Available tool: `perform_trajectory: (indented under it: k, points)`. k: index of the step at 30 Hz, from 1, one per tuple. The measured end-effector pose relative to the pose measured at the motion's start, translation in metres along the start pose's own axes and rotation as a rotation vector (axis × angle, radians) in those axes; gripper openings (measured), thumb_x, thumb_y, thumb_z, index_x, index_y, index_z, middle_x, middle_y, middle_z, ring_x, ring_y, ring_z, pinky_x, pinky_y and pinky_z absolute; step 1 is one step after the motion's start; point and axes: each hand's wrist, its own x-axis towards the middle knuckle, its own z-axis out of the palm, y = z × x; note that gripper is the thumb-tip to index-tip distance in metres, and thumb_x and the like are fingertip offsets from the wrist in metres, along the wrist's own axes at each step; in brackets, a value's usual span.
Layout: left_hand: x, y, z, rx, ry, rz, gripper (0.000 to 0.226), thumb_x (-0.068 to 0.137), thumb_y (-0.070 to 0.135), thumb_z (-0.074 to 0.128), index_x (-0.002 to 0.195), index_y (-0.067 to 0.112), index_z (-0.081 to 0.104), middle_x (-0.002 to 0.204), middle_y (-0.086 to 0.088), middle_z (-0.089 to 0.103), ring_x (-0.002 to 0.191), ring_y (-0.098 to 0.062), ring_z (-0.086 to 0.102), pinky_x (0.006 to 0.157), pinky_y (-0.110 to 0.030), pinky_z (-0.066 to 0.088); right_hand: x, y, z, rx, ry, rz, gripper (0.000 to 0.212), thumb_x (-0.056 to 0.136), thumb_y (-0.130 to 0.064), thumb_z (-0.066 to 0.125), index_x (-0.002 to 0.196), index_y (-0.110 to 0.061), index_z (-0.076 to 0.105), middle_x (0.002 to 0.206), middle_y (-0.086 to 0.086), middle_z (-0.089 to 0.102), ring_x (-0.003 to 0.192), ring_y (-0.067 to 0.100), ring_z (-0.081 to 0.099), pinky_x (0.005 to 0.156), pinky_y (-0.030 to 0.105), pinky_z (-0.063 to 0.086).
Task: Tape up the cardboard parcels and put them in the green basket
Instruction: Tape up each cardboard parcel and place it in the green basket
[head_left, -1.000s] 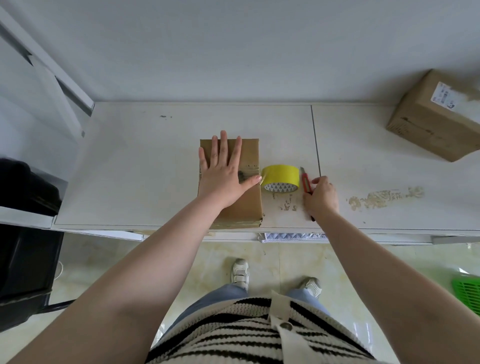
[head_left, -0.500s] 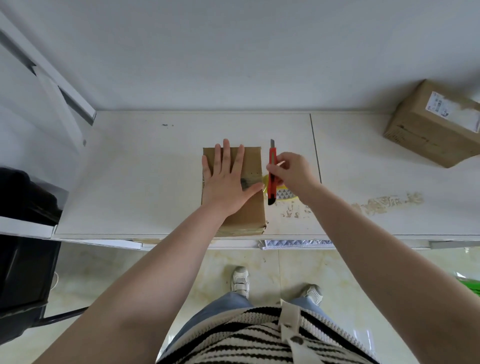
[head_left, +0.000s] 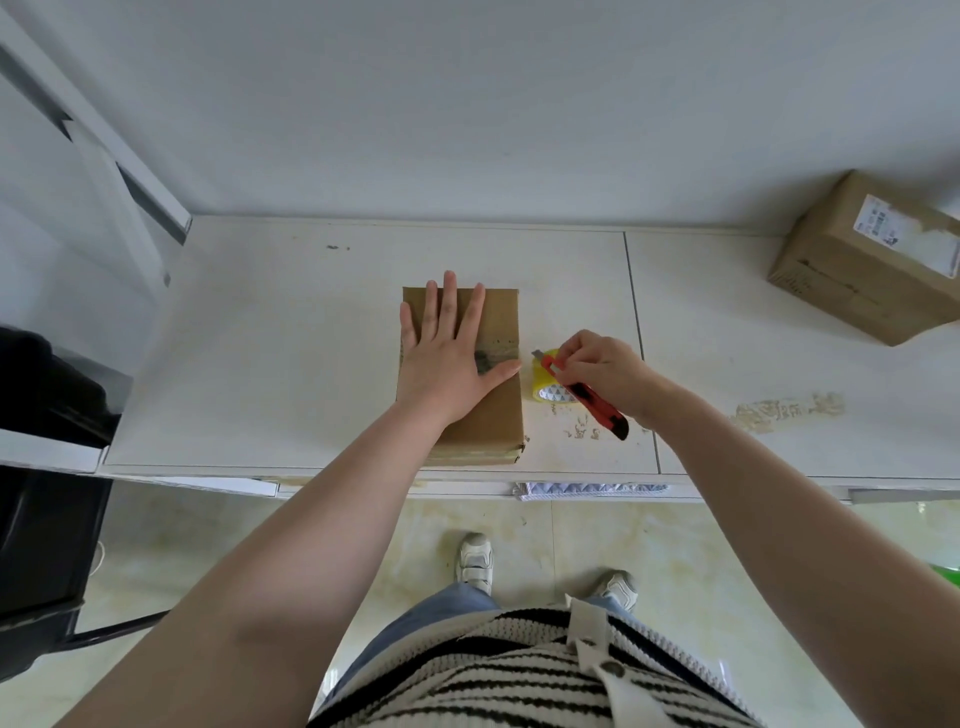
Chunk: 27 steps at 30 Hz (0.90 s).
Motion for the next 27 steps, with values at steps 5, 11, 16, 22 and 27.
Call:
perform_trajectory:
  k: [5, 11, 16, 22, 27]
  points:
    - [0.000, -0.001, 0.002, 0.010, 0.005, 0.000, 0.100, 0.080, 0.086, 0.016, 0.154, 0.028, -0.018, 0.160, -0.008, -0.029, 0.147, -0.027, -0.026, 0.118, -0.053, -0.013, 0.003, -0.002, -0.002, -0.069, -0.041, 0.031, 0.007, 0.081, -0.005, 0.062, 0.084, -0.011, 0.062, 0.102, 0.006, 0.060, 0.076, 0.019, 0.058, 0.067, 0.034, 0.051]
    - [0.000, -0.001, 0.002, 0.010, -0.003, -0.002, 0.099, 0.080, 0.085, 0.014, 0.154, 0.028, -0.018, 0.160, -0.008, -0.028, 0.147, -0.027, -0.026, 0.118, -0.054, -0.013, 0.006, -0.002, 0.008, -0.027, 0.136, -0.044, 0.024, 0.095, -0.014, 0.054, 0.074, -0.005, 0.061, 0.073, 0.000, 0.057, 0.060, 0.012, 0.051, 0.061, 0.029, 0.047]
    - [0.002, 0.001, 0.001, 0.014, -0.015, -0.002, 0.099, 0.082, 0.083, 0.019, 0.154, 0.027, -0.018, 0.159, -0.010, -0.028, 0.147, -0.028, -0.025, 0.118, -0.055, -0.013, 0.006, 0.032, -0.010, 0.294, 0.503, 0.104, 0.026, 0.101, -0.017, 0.045, 0.088, -0.011, 0.066, 0.069, -0.002, 0.056, 0.059, 0.012, 0.053, 0.057, 0.025, 0.047]
    - [0.002, 0.002, 0.002, 0.016, -0.018, -0.001, 0.099, 0.082, 0.082, 0.022, 0.154, 0.026, -0.017, 0.159, -0.012, -0.027, 0.147, -0.030, -0.024, 0.117, -0.055, -0.013, 0.007, 0.075, -0.017, -0.380, 0.408, 0.414, 0.036, 0.100, -0.021, 0.040, 0.127, -0.004, 0.057, 0.117, 0.022, 0.057, 0.107, 0.033, 0.052, 0.089, 0.039, 0.042]
    - [0.003, 0.000, 0.002, 0.032, -0.020, 0.001, 0.100, 0.080, 0.085, 0.013, 0.154, 0.026, -0.019, 0.159, -0.011, -0.029, 0.146, -0.030, -0.026, 0.115, -0.054, -0.015, 0.026, 0.008, -0.008, -0.409, 0.251, -0.074, 0.045, 0.093, -0.016, 0.053, 0.136, -0.028, 0.053, 0.133, 0.008, 0.049, 0.126, 0.025, 0.042, 0.103, 0.039, 0.038]
